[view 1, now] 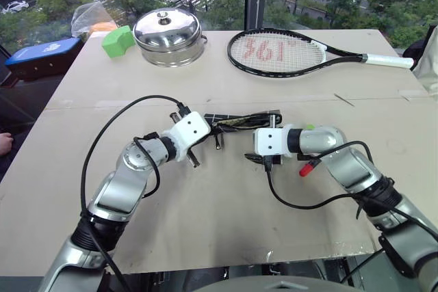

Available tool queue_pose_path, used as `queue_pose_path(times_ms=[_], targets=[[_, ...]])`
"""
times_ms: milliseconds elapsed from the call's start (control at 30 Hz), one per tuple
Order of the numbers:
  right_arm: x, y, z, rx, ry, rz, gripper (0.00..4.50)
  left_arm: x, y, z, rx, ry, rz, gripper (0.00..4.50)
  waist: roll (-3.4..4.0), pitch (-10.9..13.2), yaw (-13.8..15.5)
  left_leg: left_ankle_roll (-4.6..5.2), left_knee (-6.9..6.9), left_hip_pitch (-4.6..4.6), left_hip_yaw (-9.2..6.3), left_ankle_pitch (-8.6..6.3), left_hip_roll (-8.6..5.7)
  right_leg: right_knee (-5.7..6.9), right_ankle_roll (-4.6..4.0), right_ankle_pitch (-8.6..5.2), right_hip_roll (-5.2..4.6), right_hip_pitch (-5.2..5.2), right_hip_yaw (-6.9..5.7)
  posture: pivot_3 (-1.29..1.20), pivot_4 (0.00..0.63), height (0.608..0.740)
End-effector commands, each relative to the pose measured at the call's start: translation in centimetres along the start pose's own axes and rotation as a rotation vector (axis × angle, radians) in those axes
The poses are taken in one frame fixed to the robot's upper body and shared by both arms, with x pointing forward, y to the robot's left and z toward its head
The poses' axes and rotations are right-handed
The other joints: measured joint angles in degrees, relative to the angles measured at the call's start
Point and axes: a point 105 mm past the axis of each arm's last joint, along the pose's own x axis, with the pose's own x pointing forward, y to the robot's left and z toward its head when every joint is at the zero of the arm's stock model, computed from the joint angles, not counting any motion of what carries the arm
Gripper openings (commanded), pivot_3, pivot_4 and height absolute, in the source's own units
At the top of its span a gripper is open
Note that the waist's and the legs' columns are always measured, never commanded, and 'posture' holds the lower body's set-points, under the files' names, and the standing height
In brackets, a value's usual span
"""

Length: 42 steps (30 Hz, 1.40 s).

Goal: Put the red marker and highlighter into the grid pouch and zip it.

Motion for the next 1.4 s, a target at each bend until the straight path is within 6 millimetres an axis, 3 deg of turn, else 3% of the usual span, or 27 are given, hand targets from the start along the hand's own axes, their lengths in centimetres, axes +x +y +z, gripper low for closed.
queue_pose_path(times_ms=[33,167,333,500,633,700,767,967,1167,1267,1400], targets=[[-1.6,-1.2,1.5,-0.033,-0.04,-0.072,4.47,0.0,1.0,0.9,0.02,-0.027,0.027,0.0,0.0,0.0,0.1,0.0,0.02,0.0,-0.01,0.0,0.0,0.0,0.0,0.0,0.0,0.01,-0.01,0.0,0.15,0.74],[-2.6,-1.9,2.3,0.016,-0.072,-0.14,4.47,0.1,0.9,0.6,0.023,-0.022,0.021,0.0,-0.01,0.0,0.2,0.0,0.02,0.02,0.01,0.0,0.0,-0.01,0.0,0.0,0.0,0.02,0.01,0.0,0.15,0.74],[-6.5,-2.3,3.0,0.261,-0.117,-0.182,4.47,-0.1,1.0,0.2,0.021,-0.015,0.027,0.0,-0.01,0.0,0.9,0.0,0.02,-0.02,-0.02,0.0,0.0,0.0,-0.01,0.0,0.0,0.01,-0.01,0.0,0.15,0.74],[-11.5,-1.5,-0.1,0.249,0.098,-0.06,4.47,-0.4,0.5,-0.2,0.005,-0.02,0.018,0.0,0.0,0.0,1.2,0.1,0.04,-0.03,-0.05,-0.06,-0.06,-0.09,-0.03,-0.01,-0.1,0.04,-0.05,0.0,0.15,0.74],[-13.2,-0.9,-3.6,0.132,0.278,0.069,4.47,-0.5,-0.1,-0.1,0.002,-0.034,-0.001,0.0,-0.02,0.0,1.0,0.32,0.02,0.03,-0.02,-0.19,-0.04,-0.1,-0.09,-0.05,-0.07,0.04,0.0,0.0,0.15,0.74],[-13.1,-2.0,-6.3,0.084,0.352,0.1,4.47,-0.5,-0.4,0.2,0.004,-0.049,-0.012,0.0,-0.02,0.0,0.6,0.32,0.02,0.09,0.01,-0.18,0.0,-0.07,-0.08,-0.05,0.02,0.04,0.05,0.0,0.15,0.74],[-12.2,-3.0,-7.8,0.032,0.373,0.121,4.47,-0.5,-0.5,0.3,0.005,-0.054,-0.013,0.0,0.03,0.1,0.3,0.31,0.02,0.14,0.14,-0.18,0.02,-0.05,-0.09,-0.06,0.08,0.02,0.18,0.0,0.15,0.74],[-9.6,-5.1,-9.8,-0.01,0.373,0.182,4.47,-0.9,-0.5,0.3,-0.002,-0.046,0.003,0.0,0.02,0.1,0.0,0.0,0.02,0.09,0.12,0.01,0.04,0.0,-0.03,0.01,0.1,0.01,0.16,0.0,0.15,0.74],[-7.8,-4.6,-11.5,0.014,0.413,0.381,4.47,-1.2,-0.5,0.3,-0.011,-0.04,0.022,0.0,-0.01,0.1,-0.3,0.01,0.0,0.08,0.18,0.01,0.01,-0.11,-0.02,0.02,0.04,0.04,0.18,0.0,0.15,0.74],[-7.5,-3.9,-11.9,0.06,0.406,0.457,3.6,-1.4,-0.4,0.5,-0.022,-0.042,0.038,0.0,-0.06,0.1,-0.4,0.01,0.02,0.15,0.18,0.01,0.02,-0.06,-0.03,0.01,0.03,0.09,0.19,0.0,0.15,0.74],[-7.4,-3.6,-11.6,0.097,0.373,0.494,1.81,-1.6,-0.4,0.4,-0.044,-0.037,0.056,0.0,-0.11,0.0,-0.5,0.0,0.04,0.28,0.26,0.01,0.07,0.06,-0.07,0.04,0.04,0.12,0.29,0.0,0.15,0.74]])
